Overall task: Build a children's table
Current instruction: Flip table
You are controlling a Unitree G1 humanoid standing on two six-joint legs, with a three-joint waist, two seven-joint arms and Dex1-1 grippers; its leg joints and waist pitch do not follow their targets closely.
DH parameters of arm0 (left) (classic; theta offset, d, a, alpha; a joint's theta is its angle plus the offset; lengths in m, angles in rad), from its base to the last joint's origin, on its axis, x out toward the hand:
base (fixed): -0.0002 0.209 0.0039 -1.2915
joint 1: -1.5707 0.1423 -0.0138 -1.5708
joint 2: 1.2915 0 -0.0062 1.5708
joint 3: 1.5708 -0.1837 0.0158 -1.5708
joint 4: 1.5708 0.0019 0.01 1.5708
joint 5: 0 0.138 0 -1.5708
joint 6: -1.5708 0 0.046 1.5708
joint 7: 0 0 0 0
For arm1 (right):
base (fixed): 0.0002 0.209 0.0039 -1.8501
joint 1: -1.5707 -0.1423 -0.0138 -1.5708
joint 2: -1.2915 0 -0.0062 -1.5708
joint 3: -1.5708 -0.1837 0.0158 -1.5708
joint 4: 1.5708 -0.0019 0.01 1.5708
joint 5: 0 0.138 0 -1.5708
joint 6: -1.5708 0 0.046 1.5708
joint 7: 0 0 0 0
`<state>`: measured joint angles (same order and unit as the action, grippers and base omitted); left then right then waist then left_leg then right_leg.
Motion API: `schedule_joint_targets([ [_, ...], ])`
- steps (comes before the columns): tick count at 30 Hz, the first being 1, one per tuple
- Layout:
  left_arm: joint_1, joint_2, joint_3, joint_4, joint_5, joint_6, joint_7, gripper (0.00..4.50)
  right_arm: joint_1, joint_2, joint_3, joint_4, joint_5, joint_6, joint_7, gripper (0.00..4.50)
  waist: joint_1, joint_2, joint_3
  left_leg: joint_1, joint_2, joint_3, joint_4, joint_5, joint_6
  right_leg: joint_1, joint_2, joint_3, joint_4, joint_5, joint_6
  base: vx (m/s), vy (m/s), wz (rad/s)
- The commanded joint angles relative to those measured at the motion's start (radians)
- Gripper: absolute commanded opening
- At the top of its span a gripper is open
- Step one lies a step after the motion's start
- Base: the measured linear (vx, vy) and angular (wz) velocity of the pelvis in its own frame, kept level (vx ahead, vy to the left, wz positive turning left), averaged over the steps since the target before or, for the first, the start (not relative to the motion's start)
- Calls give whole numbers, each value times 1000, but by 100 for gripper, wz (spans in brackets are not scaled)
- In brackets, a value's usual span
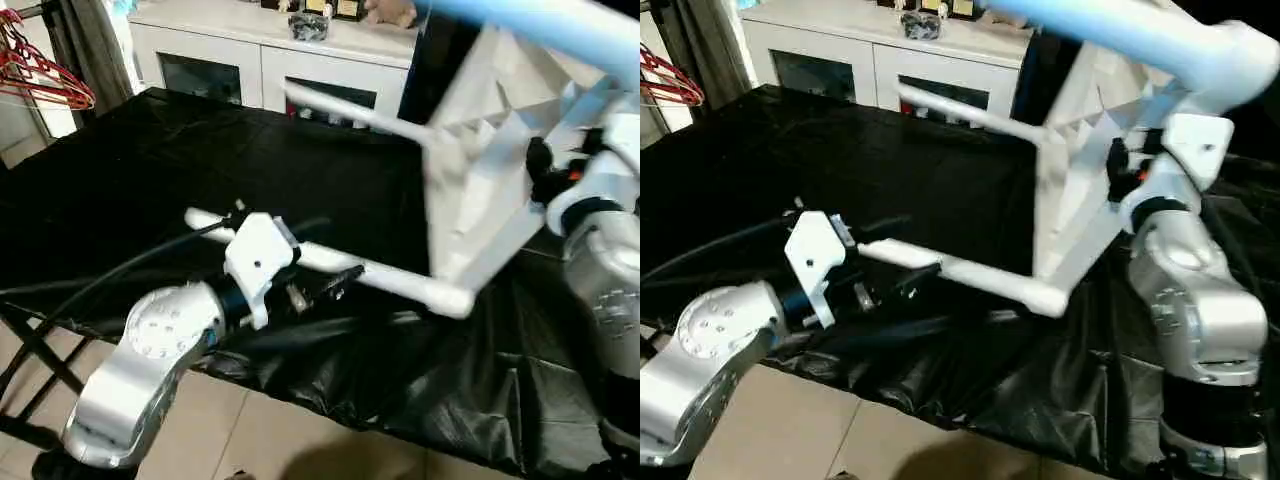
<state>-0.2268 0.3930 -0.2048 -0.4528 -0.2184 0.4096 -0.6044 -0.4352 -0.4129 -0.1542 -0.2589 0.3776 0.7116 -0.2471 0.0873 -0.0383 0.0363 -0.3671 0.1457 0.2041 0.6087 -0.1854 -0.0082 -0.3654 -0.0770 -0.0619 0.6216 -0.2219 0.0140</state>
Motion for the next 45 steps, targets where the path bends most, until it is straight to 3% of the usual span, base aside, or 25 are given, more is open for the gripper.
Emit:
schedule_joint_targets([
  [1,-13,5,-7,7,13,-8,1,369,44,-4,20,60,-38,77,-18,208,-16,11,-31,36,79,-62,-99,-472,-150,-18,-76,57,-105,-456,-22,0,0,0],
  [3,-56,13,-14,39,51,-20,8,369,16,-5,83,76,-61,82,31,208,-20,2,-34,36,80,-62,-99,-481,-150,-18,-74,56,-104,-428,-26,0,0,0],
  [5,-73,14,-15,51,65,-27,15,369,6,-13,99,86,-67,80,46,208,-27,5,-35,31,80,-67,-102,-486,-154,-13,-75,55,-100,-416,-33,0,0,0],
  [6,-88,18,-19,62,89,-38,25,369,-2,-21,114,94,-70,80,64,208,-29,-1,-35,31,81,-67,-102,-486,-154,-12,-75,54,-100,-409,-35,0,0,0],
  [10,-120,17,-21,87,118,-66,37,369,-17,-15,121,111,-69,68,92,208,-36,-2,-36,31,80,-64,-99,-467,-142,-13,-79,58,-100,-379,-50,0,0,0],
  [11,-137,16,-21,94,134,-87,43,369,-23,-14,129,118,-71,63,105,243,-38,-7,-37,29,82,-64,-99,-456,-136,-11,-79,57,-99,-367,-58,0,0,0],
  [12,-163,19,-26,102,159,-96,56,369,-32,-9,141,125,-78,63,112,243,-40,-17,-38,28,83,-63,-99,-448,-134,-11,-79,57,-99,-362,-59,0,0,0],
  [13,-163,19,-26,102,160,-96,57,369,-32,-9,141,126,-78,63,112,243,-39,-13,-37,28,83,-63,-99,-444,-133,-11,-79,57,-96,-358,-61,0,0,0],
  [14,-177,21,-27,107,173,-106,63,369,-38,-2,142,131,-85,61,104,243,-41,-23,-38,27,82,-63,-98,-437,-131,-10,-80,56,-96,-358,-64,0,0,0],
  [18,-234,30,-18,135,228,-167,91,369,-68,35,146,156,-112,51,90,243,-46,-22,-38,22,83,-67,-100,-423,-136,-6,-82,55,-93,-359,-70,0,0,0],
  [19,-258,33,-17,147,247,-224,90,369,-72,47,153,154,-114,46,94,243,-51,-29,-39,14,85,-69,-103,-400,-135,1,-82,53,-88,-324,-71,0,0,0],
  [20,-258,33,-17,147,247,-224,90,369,-72,47,153,154,-114,46,94,243,-50,-27,-39,15,84,-68,-102,-393,-134,-1,-83,54,-89,-319,-71,0,0,0],
  [23,-284,30,-14,153,268,-283,98,369,-56,63,152,131,-110,39,98,243,-49,-34,-37,21,85,-63,-100,-394,-132,-6,-84,56,-90,-308,-80,0,0,0],
  [28,-298,44,-17,153,323,-351,129,369,-3,82,141,68,-86,12,129,243,-44,-34,-39,22,87,-62,-101,-369,-128,-4,-82,57,-86,-269,-81,0,0,0],
  [30,-307,47,6,159,342,-400,159,369,64,74,148,17,-88,-53,191,243,-38,-25,-39,21,88,-60,-101,-350,-125,-2,-82,59,-84,-221,-86,0,0,0],
  [32,-313,57,13,177,373,-422,177,369,96,61,153,0,-91,-96,223,243,-35,-30,-42,18,89,-61,-101,-322,-117,7,-81,58,-79,-173,-90,0,0,0],
  [34,-316,64,14,189,392,-434,186,369,109,56,154,-6,-93,-120,236,243,-37,-26,-42,17,89,-60,-101,-300,-111,9,-79,57,-76,-130,-101,0,0,0],
  [36,-317,67,21,223,420,-458,210,369,128,58,149,-13,-93,-140,249,243,-39,-17,-39,19,88,-59,-102,-314,-108,7,-80,59,-79,-154,-113,0,0,0],
  [40,-317,60,22,265,448,-466,241,369,144,73,149,0,-105,-153,252,243,-41,-13,-38,23,89,-62,-103,-360,-118,3,-80,58,-85,-215,-123,0,0,0],
  [41,-318,60,17,284,462,-476,252,369,148,77,154,17,-117,-167,263,283,-41,-13,-37,24,90,-64,-104,-370,-121,2,-80,58,-85,-224,-125,0,0,0],
  [43,-323,59,16,300,470,-485,259,369,145,80,156,40,-127,-177,273,287,-42,-9,-36,24,90,-66,-104,-392,-121,2,-81,59,-87,-235,-134,0,0,0],
  [45,-327,60,17,310,476,-502,258,369,138,86,154,57,-137,-182,277,314,-44,-15,-38,17,89,-66,-103,-379,-113,6,-83,59,-85,-225,-145,0,0,0],
])
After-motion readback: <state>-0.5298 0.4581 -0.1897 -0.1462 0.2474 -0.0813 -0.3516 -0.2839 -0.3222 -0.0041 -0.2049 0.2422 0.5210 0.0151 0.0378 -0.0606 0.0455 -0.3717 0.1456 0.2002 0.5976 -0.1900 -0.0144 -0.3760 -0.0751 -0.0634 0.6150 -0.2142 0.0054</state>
